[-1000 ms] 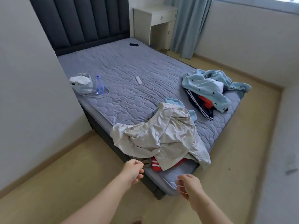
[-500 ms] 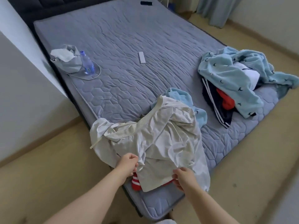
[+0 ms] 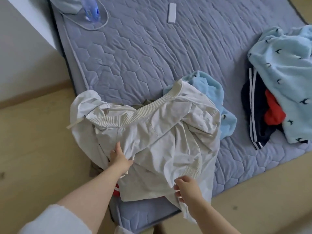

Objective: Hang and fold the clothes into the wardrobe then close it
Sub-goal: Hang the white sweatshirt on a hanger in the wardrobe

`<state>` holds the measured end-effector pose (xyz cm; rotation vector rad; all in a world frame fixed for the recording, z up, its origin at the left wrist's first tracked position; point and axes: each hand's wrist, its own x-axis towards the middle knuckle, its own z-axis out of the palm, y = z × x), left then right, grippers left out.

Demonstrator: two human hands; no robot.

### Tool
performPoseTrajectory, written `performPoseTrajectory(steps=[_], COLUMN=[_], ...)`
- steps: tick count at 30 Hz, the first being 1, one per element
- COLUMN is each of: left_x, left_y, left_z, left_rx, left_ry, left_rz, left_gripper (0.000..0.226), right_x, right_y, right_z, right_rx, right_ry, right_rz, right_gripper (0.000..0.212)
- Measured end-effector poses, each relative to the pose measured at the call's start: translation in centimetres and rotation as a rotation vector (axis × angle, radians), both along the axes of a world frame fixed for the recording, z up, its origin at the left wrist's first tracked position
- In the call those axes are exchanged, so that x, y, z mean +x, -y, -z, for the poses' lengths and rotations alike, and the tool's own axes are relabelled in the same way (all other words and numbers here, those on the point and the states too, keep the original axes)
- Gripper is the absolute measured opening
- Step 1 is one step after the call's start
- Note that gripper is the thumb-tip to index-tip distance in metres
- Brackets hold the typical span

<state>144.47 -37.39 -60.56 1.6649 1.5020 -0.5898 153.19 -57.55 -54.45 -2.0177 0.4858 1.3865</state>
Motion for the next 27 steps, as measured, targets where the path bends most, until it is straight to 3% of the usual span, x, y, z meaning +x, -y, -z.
performPoseTrajectory(steps=[4,7,11,16,18,20,21,24,26,27], left_x=[-1.6,-1.8,-2.9,-3.6,-3.5,-3.4,-3.4,-3.4,-2.7,-2.1], left_y=[-1.8,-3.3,-5.1,-6.7,-6.6,-5.5,-4.9,-3.6,-3.2,-3.0], left_z=[0.9,-0.9,-5.9,-13.4,-16.8,-19.2,-20.7,-24.5,-26.7,-27.6], left_rx=[0.094,0.089,0.050,-0.006,-0.058,-0.148,-0.195,-0.349,-0.420,-0.392], left_ry=[-0.045,0.068,0.283,0.440,0.497,0.531,0.539,0.546,0.561,0.587], left_rz=[0.232,0.117,-0.005,0.014,0.086,0.244,0.313,0.518,0.496,0.398], left_gripper=[0.046,0.023,0.028,0.028,0.035,0.020,0.008,0.008,0.003,0.011], right_x=[-0.9,-1.6,-1.9,0.1,1.3,2.2,2.6,3.6,4.6,5.1], right_y=[-0.1,-1.2,-5.4,-10.5,-11.3,-11.6,-11.5,-10.6,-9.9,-9.6], right_z=[0.9,1.2,-0.8,-6.6,-9.2,-11.0,-12.2,-15.3,-17.8,-19.1], right_rx=[-0.014,-0.025,0.077,0.326,0.414,0.465,0.463,0.436,0.513,0.553], right_ry=[-0.017,-0.065,-0.095,-0.073,-0.101,-0.103,-0.065,0.126,0.201,0.227], right_rz=[0.025,0.085,0.155,0.337,0.464,0.533,0.541,0.517,0.481,0.462], right_gripper=[0.018,0.017,0.012,0.031,0.036,0.030,0.023,0.019,0.028,0.030])
